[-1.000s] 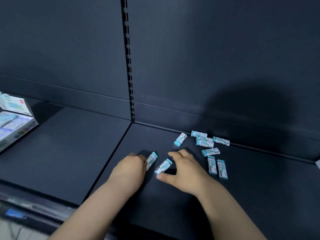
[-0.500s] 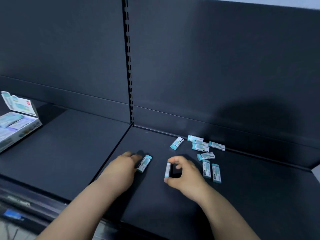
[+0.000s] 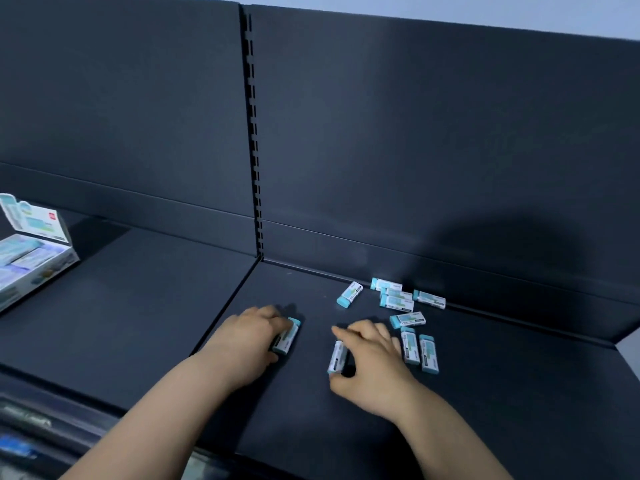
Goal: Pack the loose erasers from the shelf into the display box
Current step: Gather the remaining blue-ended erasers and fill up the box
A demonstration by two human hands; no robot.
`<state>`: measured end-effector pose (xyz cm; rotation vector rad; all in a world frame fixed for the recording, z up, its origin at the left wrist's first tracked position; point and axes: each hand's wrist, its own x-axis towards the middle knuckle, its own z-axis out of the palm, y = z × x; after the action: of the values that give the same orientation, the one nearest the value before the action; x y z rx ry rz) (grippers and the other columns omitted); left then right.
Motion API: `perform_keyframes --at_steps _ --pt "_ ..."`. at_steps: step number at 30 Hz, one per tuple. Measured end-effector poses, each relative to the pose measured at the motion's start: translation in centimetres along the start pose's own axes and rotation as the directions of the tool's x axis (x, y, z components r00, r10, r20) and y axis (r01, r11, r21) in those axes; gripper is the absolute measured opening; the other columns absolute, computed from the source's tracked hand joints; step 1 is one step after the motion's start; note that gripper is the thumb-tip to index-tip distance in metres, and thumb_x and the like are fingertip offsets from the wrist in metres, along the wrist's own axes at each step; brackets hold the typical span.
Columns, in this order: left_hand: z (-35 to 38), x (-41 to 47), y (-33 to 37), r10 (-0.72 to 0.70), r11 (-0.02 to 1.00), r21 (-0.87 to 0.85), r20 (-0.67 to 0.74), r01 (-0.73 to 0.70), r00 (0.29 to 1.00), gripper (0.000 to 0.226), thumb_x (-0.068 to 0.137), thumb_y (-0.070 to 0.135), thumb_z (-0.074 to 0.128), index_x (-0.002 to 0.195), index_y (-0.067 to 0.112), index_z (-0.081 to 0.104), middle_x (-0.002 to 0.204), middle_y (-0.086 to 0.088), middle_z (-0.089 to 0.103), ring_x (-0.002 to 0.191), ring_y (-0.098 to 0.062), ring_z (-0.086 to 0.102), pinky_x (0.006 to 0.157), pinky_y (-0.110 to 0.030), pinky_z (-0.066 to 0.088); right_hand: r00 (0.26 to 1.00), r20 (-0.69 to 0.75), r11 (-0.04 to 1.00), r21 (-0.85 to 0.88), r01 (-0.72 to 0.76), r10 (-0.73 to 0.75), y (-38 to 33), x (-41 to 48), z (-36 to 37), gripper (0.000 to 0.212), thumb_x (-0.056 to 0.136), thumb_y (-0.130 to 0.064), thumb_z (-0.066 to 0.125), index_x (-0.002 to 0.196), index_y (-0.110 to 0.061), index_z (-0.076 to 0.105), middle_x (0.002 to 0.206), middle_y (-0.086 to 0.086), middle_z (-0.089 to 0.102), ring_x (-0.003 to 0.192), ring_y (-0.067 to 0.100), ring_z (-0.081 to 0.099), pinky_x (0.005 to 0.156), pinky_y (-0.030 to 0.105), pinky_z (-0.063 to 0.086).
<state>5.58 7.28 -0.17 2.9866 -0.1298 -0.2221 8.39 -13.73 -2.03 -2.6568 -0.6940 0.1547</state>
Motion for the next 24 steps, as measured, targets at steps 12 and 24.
perform_keyframes --at_steps 12,24 --pt "-1.1 2.5 -0.9 0.123 0.992 -0.043 0.095 -0.119 0.988 0.074 0.071 0.045 0.072 0.135 0.031 0.038 0.134 0.008 0.038 0.125 -0.014 0.033 0.105 -0.029 0.030 0.997 0.008 0.997 0.004 -0.077 0.077 -1.3 1.6 0.9 0.067 0.066 -0.052 0.068 0.126 -0.038 0.043 0.128 -0.011 0.038 0.121 0.015 0.033 0.099 0.030 0.026" --pt "-3.6 -4.6 -15.8 0.167 0.974 -0.094 -0.317 -0.206 0.933 0.072 0.069 0.053 0.068 0.133 0.039 0.037 0.128 0.021 0.041 0.115 -0.005 0.037 0.092 -0.023 0.031 0.989 -0.138 0.969 0.230 0.084 -0.053 -17.9 7.7 4.6 0.064 0.068 -0.039 0.072 0.125 -0.036 0.043 0.118 -0.026 0.037 0.112 -0.001 0.031 0.103 0.027 0.027"
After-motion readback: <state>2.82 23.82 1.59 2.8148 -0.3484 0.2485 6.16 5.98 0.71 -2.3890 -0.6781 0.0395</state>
